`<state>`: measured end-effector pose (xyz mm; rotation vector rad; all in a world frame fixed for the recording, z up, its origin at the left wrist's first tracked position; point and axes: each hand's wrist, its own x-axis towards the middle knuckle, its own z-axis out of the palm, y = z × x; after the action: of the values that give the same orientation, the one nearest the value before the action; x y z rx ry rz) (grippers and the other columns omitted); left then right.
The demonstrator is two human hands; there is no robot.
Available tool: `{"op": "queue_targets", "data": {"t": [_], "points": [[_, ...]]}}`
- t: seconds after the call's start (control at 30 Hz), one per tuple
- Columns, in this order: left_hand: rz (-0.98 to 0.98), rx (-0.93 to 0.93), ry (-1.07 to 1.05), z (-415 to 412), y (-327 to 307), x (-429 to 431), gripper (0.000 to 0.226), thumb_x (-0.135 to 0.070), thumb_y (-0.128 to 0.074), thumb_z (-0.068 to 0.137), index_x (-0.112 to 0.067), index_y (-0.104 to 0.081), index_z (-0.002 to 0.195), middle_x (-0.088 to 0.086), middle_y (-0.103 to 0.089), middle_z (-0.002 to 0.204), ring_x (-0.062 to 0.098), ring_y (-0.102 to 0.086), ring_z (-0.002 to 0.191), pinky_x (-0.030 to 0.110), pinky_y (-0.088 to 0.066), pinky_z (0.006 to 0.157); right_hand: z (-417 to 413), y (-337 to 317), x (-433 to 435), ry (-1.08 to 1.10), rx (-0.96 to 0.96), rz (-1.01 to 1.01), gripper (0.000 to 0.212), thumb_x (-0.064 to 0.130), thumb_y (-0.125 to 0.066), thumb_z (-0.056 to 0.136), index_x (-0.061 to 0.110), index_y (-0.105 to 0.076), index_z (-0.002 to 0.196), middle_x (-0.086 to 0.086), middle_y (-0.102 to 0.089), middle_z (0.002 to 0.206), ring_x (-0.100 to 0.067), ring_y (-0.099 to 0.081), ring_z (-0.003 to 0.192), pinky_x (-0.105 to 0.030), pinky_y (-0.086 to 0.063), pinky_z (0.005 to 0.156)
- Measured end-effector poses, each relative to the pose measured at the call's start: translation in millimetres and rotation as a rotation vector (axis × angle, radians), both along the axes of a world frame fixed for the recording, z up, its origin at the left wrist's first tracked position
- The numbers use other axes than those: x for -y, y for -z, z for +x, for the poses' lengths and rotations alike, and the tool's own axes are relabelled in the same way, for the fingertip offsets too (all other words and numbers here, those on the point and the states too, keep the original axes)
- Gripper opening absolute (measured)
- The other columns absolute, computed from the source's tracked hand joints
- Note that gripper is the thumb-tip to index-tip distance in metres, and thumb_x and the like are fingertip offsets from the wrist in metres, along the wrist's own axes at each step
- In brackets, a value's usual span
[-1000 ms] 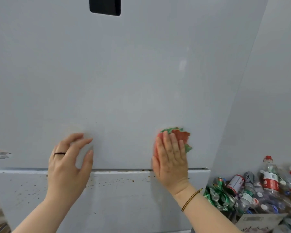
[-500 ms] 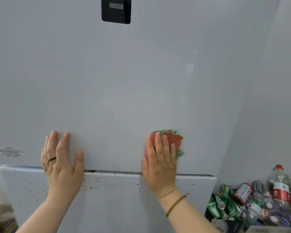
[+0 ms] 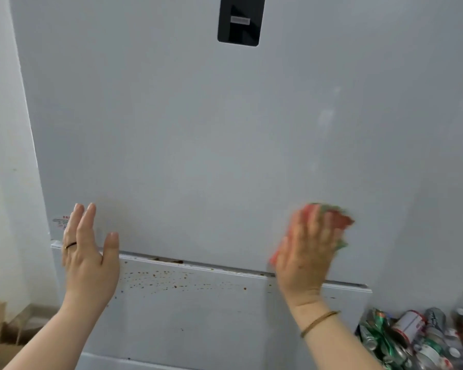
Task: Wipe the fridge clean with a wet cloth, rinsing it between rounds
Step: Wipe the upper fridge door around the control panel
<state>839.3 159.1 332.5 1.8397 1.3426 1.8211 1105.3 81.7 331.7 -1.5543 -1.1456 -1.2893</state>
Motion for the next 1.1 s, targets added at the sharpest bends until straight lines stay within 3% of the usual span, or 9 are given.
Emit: {"op": "queue_targets", "data": {"t": [0.1, 0.2, 0.4, 0.47, 0.57, 0.7, 0.87, 0.93, 1.1], "points": [[-0.038, 0.03, 0.022, -12.9, -1.1, -10.7, 0.066, -0.027, -0.034, 0.079, -0.008, -0.026, 0.141, 0.011, -0.017, 0.152, 0.028, -0.015, 0.14, 0.03, -0.012, 0.107, -58.3, 19.9, -35.2, -0.068, 0.309, -0.121, 0.048, 0.017, -0.017, 0.095, 0.018, -0.017, 0.143, 0.001, 0.006, 0.156, -0.017, 0.002, 0.144, -0.038, 0.0, 0.118], [-0.067, 0.081, 0.031, -31.1, -4.6, -25.6, 0.061, -0.023, -0.043, 0.087, -0.008, -0.022, 0.142, 0.009, -0.014, 0.153, 0.026, -0.014, 0.14, 0.026, -0.01, 0.106, -54.3, 20.2, -38.9, -0.099, 0.386, -0.145, 0.056, 0.017, -0.02, 0.094, 0.016, -0.005, 0.148, 0.001, 0.006, 0.156, -0.015, 0.001, 0.144, -0.037, -0.002, 0.118], [-0.153, 0.101, 0.148, -56.5, -4.9, -47.2, 0.058, -0.004, -0.038, 0.094, -0.01, -0.012, 0.145, 0.003, -0.003, 0.155, 0.018, -0.005, 0.141, 0.017, -0.007, 0.102, -53.7, -22.6, -36.4, 0.005, -0.243, 0.202, 0.05, 0.031, -0.014, 0.099, -0.001, -0.024, 0.136, -0.019, -0.026, 0.144, -0.025, -0.01, 0.14, -0.028, 0.002, 0.116], [-0.165, 0.13, 0.194, -58.6, -5.8, -48.2, 0.058, -0.004, -0.037, 0.094, -0.012, -0.01, 0.145, 0.0, -0.002, 0.155, 0.015, -0.004, 0.141, 0.016, -0.008, 0.1, -93.1, -22.1, -57.2, -0.025, -0.287, 0.229, 0.05, 0.031, -0.014, 0.099, -0.001, -0.025, 0.135, -0.014, -0.023, 0.146, -0.026, -0.01, 0.14, -0.028, 0.003, 0.116], [-0.152, 0.139, 0.274, -70.1, -4.1, -55.3, 0.059, -0.005, -0.037, 0.094, -0.014, -0.009, 0.145, 0.0, -0.008, 0.154, 0.017, -0.01, 0.141, 0.021, -0.011, 0.105, -147.3, -3.6, -89.3, -0.05, 0.033, 0.019, 0.046, 0.027, -0.016, 0.099, 0.014, -0.016, 0.143, -0.001, 0.006, 0.156, -0.015, 0.003, 0.144, -0.033, 0.002, 0.118], [-0.205, 0.181, 0.372, -85.7, -4.4, -58.8, 0.058, -0.011, -0.038, 0.094, -0.023, -0.011, 0.145, -0.003, -0.019, 0.152, 0.018, -0.021, 0.139, 0.035, -0.018, 0.111, -122.0, -4.0, -75.7, -0.009, 0.378, -0.182, 0.048, 0.026, -0.019, 0.099, 0.014, -0.015, 0.145, -0.002, 0.002, 0.156, -0.018, -0.002, 0.144, -0.033, -0.003, 0.118], [-0.222, 0.232, 0.439, -95.5, -8.4, -56.5, 0.056, -0.005, -0.04, 0.093, -0.029, -0.021, 0.14, -0.003, -0.025, 0.149, 0.017, -0.025, 0.137, 0.034, -0.02, 0.111, -98.1, -38.8, -60.5, 0.062, -0.246, 0.209, 0.049, 0.025, -0.025, 0.096, -0.006, -0.029, 0.134, -0.034, -0.03, 0.139, -0.035, -0.017, 0.13, -0.031, -0.004, 0.113], [-0.215, 0.259, 0.445, -94.2, -9.4, -54.2, 0.056, -0.003, -0.041, 0.092, -0.034, -0.022, 0.135, -0.005, -0.024, 0.149, 0.014, -0.023, 0.138, 0.034, -0.019, 0.113, -129.4, -45.0, -81.8, 0.04, -0.315, 0.297, 0.05, 0.025, -0.025, 0.096, -0.007, -0.029, 0.135, -0.035, -0.031, 0.139, -0.031, -0.015, 0.133, -0.038, -0.009, 0.11], [-0.249, 0.352, 0.493, -94.2, -10.9, -54.3, 0.055, -0.002, -0.04, 0.093, -0.029, -0.024, 0.139, -0.016, -0.029, 0.134, 0.004, -0.028, 0.127, 0.027, -0.022, 0.108, -205.7, -33.3, -126.4, -0.077, 0.369, -0.179, 0.05, 0.024, -0.014, 0.097, 0.017, -0.015, 0.146, -0.003, -0.023, 0.146, -0.015, 0.002, 0.144, -0.036, -0.004, 0.117]]}}
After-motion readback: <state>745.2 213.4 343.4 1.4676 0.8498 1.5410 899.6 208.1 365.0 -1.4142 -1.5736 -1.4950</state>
